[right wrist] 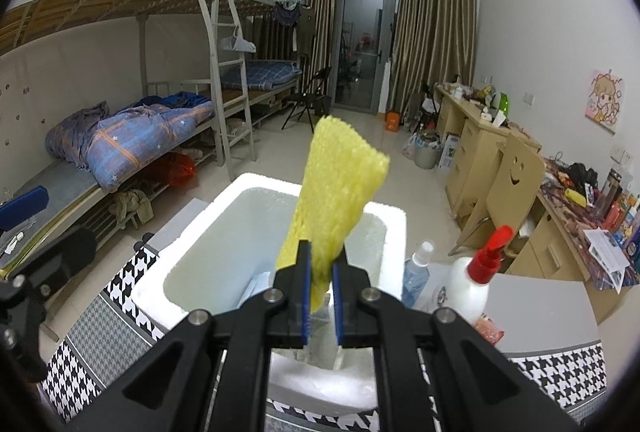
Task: Organize soft objects
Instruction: 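Lower the yellow foam net into the foam box and open the right gripper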
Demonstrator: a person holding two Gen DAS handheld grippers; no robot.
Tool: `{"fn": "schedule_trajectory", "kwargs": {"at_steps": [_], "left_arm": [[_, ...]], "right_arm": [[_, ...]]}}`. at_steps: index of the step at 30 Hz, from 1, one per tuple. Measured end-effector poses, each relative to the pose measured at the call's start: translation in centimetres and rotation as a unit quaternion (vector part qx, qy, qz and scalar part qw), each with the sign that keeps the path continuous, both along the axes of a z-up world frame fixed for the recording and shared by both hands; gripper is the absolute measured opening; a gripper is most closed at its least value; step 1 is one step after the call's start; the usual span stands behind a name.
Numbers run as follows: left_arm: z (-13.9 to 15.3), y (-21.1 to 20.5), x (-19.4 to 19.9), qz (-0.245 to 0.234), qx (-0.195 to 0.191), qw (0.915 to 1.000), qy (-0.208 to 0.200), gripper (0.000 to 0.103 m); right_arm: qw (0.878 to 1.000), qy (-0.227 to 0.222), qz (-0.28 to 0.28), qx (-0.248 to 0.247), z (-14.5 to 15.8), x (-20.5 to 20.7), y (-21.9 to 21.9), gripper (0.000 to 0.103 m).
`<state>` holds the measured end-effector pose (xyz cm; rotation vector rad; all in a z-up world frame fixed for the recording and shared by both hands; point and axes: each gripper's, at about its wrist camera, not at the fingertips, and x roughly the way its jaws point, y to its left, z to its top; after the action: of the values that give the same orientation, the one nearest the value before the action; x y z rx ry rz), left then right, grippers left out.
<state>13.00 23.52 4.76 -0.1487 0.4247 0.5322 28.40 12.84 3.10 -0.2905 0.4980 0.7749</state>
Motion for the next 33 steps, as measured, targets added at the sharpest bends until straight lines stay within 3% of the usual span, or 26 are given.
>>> {"fn": "schedule_trajectory", "kwargs": {"at_steps": [3,4,5,7,19,23,33], "left_arm": [[-0.1,0.3,-0.1,0.003,-0.002,1.0,0.002,0.102],[-0.1,0.3,-0.1,0.003,-0.002,1.0,0.001,0.102],[-0.2,0.4,-0.1,0.004,-0.003,1.0,0.001,0.102],[-0.1,0.6,-0.2,0.005,-0.004,1.0,0.0,0.102],[0.4,-0.2,-0.7,-0.001,0.0,1.0,-0.005,0.102],[0.7,-0.8,-1.2,-0.004,0.004,0.9999,-0.01,0.102],[1.0,-3.3,-2.7,-0.026,0.008,0.9994,-0.022,0.102]], "right_arm": [[1.0,0.013,0.003,-0.01,-0.5,0.3,0.7,0.014],[1.0,0.017,0.004,-0.017,-0.7,0.4,0.9,0.025],[0.999,0.021,0.004,-0.024,-0.9,0.5,1.1,0.047],[0.999,0.025,0.007,-0.019,-1.0,0.6,1.0,0.07],[1.0,-0.004,0.018,0.014,0.8,-2.1,-1.4,0.072],[0.999,-0.011,0.01,0.035,1.3,-3.2,-2.6,0.092],[0.998,-0.026,-0.003,0.056,2.1,-5.2,-5.1,0.096]]}}
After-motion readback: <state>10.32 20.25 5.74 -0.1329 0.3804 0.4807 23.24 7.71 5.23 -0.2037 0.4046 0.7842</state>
